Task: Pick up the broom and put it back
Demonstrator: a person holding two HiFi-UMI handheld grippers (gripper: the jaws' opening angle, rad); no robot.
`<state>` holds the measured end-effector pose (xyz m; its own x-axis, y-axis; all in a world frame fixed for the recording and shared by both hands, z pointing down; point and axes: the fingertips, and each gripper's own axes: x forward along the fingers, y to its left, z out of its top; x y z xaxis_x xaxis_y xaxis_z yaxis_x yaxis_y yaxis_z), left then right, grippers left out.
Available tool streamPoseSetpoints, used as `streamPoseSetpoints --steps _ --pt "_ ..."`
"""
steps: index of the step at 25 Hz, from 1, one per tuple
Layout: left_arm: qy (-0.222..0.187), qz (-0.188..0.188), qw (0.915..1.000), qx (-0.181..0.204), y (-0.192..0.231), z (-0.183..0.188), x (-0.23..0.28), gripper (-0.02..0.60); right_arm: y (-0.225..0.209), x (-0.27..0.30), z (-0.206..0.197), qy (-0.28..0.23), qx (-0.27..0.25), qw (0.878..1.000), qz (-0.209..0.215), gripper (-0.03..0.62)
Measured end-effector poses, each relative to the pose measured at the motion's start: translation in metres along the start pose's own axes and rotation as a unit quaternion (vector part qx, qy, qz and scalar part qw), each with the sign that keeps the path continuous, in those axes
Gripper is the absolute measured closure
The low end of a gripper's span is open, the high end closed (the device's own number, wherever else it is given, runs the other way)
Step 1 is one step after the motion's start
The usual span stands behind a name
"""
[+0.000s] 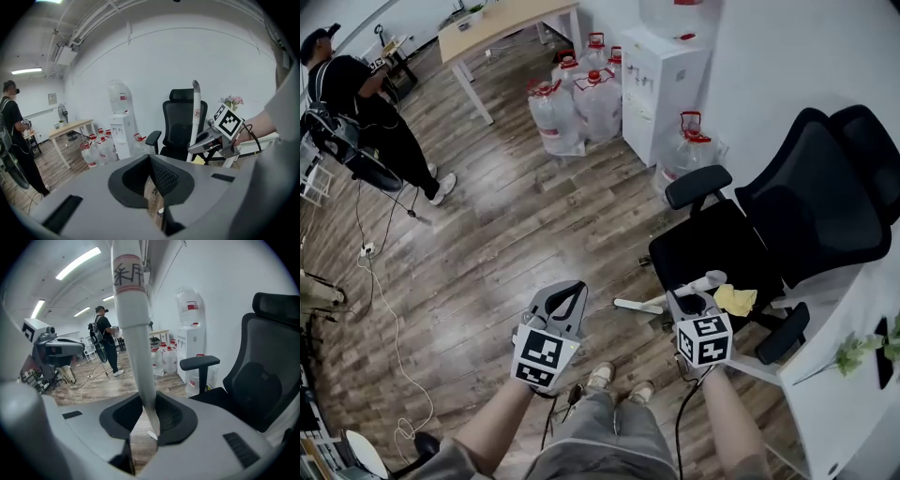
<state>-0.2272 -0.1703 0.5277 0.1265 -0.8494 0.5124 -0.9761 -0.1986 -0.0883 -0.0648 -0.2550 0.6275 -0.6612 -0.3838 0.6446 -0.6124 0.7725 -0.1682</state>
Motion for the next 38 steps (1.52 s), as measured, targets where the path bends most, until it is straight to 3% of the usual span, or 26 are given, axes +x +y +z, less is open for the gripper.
streamPoseSetpoints --steps 10,17,23,29,38 --pt "0.019 -0.023 0.9995 0.013 -0.006 -0.052 0.058 0.565 -0.017 0.073 -0.048 0.037 0.002 0.999 0.011 0.487" --pt "0.01 -0.051 0.9982 0.029 -0.012 -0.059 0.092 0.565 -0.039 0.109 -0.058 0.038 0.002 0.999 0.013 0.488" --pt "-0.009 -0.05 0.9984 0.023 -0.001 -0.056 0.123 0.565 -0.056 0.131 -0.044 0.001 0.01 1.0 0.004 0.487" --pt "-0.019 -0.05 0.9985 -0.013 0.008 -0.052 0.139 0.565 -0.08 0.148 -0.026 -0.069 0.003 0.997 -0.037 0.487" --pt "-0.003 -0.045 0.9989 -0.006 0.019 -0.062 0.143 0.566 -0.103 0.157 -0.022 -0.085 0.035 0.993 -0.079 0.441"
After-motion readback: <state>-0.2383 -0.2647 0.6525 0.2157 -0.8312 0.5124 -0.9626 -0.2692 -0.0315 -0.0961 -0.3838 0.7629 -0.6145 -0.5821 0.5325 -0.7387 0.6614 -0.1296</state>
